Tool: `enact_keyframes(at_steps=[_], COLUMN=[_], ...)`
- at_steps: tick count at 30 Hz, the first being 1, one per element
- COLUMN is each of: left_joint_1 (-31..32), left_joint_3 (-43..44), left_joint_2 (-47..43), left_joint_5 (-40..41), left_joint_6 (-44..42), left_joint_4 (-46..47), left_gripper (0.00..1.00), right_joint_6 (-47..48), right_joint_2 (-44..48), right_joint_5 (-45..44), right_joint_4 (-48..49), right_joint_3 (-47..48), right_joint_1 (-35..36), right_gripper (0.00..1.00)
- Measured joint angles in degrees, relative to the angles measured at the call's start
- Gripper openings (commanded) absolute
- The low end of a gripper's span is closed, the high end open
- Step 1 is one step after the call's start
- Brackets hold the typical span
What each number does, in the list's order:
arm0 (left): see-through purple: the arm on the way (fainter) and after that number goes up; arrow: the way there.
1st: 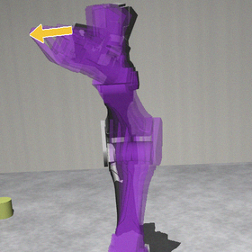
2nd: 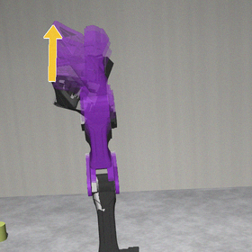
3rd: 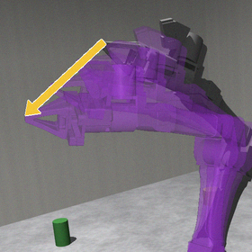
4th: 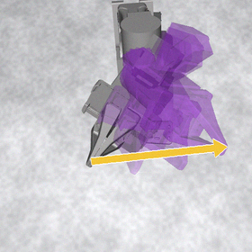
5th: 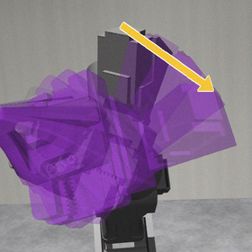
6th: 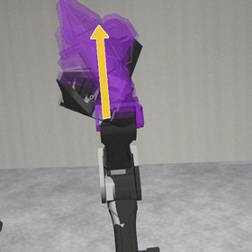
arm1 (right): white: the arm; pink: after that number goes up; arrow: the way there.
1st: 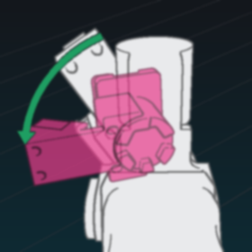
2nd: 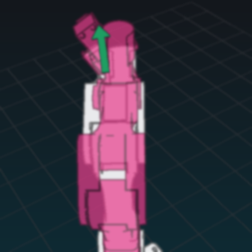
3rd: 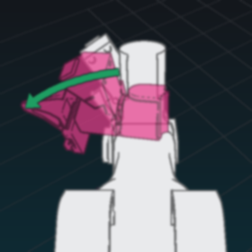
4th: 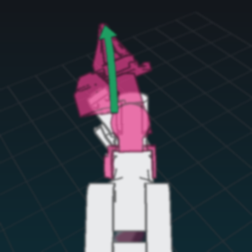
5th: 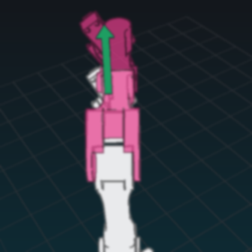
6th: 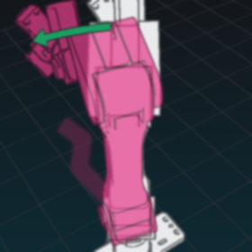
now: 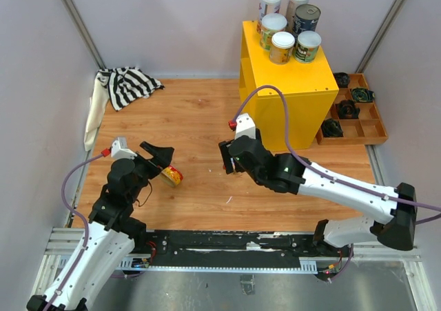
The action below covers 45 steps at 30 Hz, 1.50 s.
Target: Place and organize the canned foods onto the counter
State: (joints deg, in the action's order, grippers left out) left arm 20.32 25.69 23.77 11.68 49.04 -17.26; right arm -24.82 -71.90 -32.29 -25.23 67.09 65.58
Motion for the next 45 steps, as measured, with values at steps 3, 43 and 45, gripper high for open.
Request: enact_keyframes(at_steps=[3,43,45], left_joint_1=[0.00,0.00,0.00], left_joint_3=[-0.72,-2.36,-2.51], left_joint_2=[0.00,-1.07,-1.07], left_joint_5=[-0.07,-0.85,-0.79], left_joint_6=[-0.09,-1.09,-1.22], left_joint_4=[-0.04,0.72,0.74], left_gripper=[0.98,0.98,0.99], right_joint_6=[-3.43,-30.32,-30.32], right_joint_2=[-3.43,-34.93,-35.93], right_joint_5=[-0.87,-6.47,-6.43], right_joint_4=[0.42,-14.56,-14.14], right_joint_3=[-0.04,13.46,13.88], right_joint_1=[0.02,-8.02,-8.37], right_gripper=[0.74,0.88,0.88])
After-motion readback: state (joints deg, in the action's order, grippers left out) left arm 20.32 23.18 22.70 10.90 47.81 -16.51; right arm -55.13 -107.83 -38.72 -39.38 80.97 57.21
